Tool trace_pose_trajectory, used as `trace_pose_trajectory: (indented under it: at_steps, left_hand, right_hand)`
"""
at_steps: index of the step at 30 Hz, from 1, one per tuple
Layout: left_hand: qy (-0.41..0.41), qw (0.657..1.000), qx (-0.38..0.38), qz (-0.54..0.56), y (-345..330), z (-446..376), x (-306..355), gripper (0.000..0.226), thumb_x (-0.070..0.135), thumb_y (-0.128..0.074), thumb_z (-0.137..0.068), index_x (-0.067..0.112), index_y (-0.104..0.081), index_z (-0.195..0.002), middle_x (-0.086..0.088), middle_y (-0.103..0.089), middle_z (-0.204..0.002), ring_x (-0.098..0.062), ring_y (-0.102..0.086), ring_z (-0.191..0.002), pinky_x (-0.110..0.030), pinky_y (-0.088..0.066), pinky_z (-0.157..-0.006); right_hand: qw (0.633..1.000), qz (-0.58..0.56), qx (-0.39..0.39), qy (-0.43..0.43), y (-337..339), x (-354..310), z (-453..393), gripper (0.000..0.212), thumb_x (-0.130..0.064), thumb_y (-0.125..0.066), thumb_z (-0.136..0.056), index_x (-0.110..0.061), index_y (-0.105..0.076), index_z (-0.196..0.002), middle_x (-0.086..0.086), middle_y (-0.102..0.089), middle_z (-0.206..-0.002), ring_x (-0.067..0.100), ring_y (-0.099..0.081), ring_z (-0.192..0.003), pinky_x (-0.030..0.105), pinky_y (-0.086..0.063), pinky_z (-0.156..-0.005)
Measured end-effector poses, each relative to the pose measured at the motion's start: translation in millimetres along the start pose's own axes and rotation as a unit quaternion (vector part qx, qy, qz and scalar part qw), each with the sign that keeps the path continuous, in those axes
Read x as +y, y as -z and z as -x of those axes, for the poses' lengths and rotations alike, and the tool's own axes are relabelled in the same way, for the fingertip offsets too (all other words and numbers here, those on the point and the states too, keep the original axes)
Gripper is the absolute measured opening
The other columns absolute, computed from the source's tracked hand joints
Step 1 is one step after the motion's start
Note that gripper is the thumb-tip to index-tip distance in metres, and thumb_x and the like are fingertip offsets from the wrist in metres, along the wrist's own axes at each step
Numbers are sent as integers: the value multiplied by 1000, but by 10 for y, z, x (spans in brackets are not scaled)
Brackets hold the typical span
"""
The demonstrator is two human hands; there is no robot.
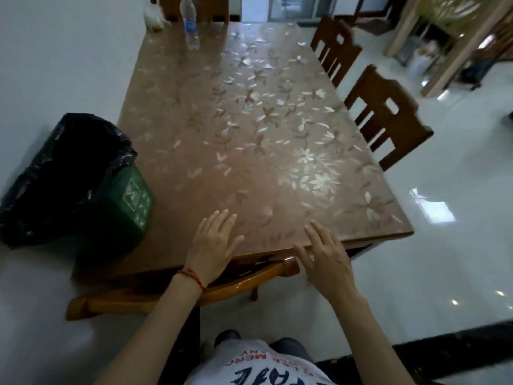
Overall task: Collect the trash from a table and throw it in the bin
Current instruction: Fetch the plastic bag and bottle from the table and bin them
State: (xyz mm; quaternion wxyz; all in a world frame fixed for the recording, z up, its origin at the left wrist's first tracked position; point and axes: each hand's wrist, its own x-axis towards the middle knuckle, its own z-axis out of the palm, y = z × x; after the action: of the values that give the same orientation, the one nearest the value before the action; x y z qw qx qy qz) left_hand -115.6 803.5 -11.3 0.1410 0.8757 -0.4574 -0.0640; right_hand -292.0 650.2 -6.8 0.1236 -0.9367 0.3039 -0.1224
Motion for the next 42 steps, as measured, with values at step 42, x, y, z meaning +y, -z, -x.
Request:
trace_pose_trajectory:
  at_steps: [42]
  left_hand:
    - [-550,805,-222,9,-1692,-1456,4185,73,56,-13,-93,5,-58,-118,-18,-63,-117,-38,-58,-109,-50,-48,-87]
  right_hand:
    - [797,54,161,-579,745,2595,1748,50,-41,-45,-86,-2,-61,-114,16,-62,-119,31,-58,-110,40,-50,-86]
